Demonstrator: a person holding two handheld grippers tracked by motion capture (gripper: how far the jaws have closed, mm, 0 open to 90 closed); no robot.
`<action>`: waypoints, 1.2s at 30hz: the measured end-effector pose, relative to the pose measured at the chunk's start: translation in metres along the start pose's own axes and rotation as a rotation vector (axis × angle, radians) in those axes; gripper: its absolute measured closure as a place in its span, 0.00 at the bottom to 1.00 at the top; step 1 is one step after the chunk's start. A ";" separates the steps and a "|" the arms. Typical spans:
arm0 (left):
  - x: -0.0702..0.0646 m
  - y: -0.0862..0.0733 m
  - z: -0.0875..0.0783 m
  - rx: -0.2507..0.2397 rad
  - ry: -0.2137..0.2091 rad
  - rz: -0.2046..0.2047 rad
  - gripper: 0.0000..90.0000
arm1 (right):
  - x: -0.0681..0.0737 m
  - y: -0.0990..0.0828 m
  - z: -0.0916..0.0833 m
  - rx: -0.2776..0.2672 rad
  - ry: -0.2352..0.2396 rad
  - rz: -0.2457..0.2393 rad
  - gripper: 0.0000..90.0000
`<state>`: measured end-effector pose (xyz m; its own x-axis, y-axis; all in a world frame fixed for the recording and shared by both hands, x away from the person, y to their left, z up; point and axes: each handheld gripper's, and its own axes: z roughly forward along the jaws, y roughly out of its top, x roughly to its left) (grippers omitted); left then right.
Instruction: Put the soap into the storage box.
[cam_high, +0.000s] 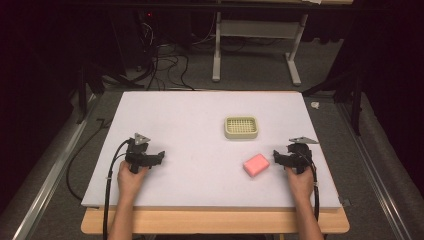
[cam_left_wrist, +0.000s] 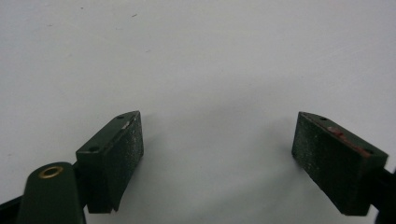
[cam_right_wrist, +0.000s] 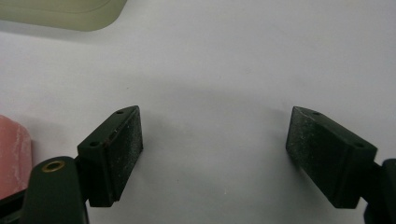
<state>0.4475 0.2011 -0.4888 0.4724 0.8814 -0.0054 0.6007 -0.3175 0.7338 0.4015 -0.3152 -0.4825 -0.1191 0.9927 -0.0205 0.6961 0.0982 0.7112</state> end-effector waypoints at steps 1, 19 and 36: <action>0.000 0.000 0.000 0.000 0.000 0.000 0.19 | 0.001 0.000 0.000 -0.003 -0.002 -0.001 0.22; 0.000 0.000 0.000 0.000 -0.001 -0.001 0.19 | 0.001 0.001 -0.006 -0.014 0.031 -0.001 0.23; 0.000 0.000 0.000 0.000 -0.001 -0.001 0.19 | 0.006 -0.001 -0.028 -0.074 0.077 -0.016 0.23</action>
<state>0.4476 0.2012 -0.4889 0.4721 0.8815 -0.0068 0.6011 -0.3163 0.7339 0.3803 -0.3116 -0.4638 -0.1857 0.9824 0.0193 0.6398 0.1060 0.7612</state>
